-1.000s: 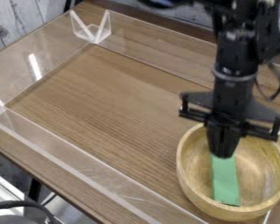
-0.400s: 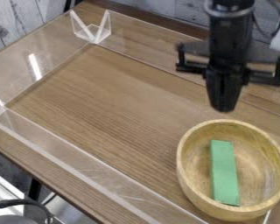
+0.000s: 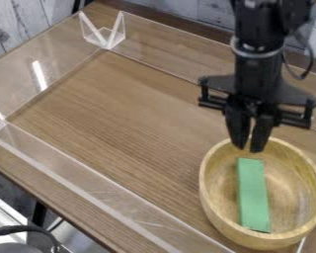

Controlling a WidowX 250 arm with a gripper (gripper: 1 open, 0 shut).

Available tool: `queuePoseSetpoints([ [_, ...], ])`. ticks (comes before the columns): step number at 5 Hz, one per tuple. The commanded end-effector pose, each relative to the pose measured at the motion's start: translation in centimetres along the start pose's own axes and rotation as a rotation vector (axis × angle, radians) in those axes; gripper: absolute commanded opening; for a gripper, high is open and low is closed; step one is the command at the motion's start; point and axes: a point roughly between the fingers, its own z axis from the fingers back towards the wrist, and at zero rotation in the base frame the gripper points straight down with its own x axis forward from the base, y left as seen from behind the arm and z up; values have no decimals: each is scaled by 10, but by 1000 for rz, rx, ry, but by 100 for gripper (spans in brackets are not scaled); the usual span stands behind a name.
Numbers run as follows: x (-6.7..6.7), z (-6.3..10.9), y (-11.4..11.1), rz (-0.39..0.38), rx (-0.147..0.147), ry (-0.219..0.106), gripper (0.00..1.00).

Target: Remove the green block from inside the brown bowl and put it on the table

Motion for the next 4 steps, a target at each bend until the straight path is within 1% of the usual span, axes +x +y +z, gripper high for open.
queuePoseSetpoints([
  [1, 8, 18, -1, -6, -18, -48, 0],
  [2, 10, 29, 3, -4, -25, -60, 0],
  [3, 13, 43, 10, 3, -33, -79, 0],
  [4, 11, 29, 7, -11, -25, -68, 100],
])
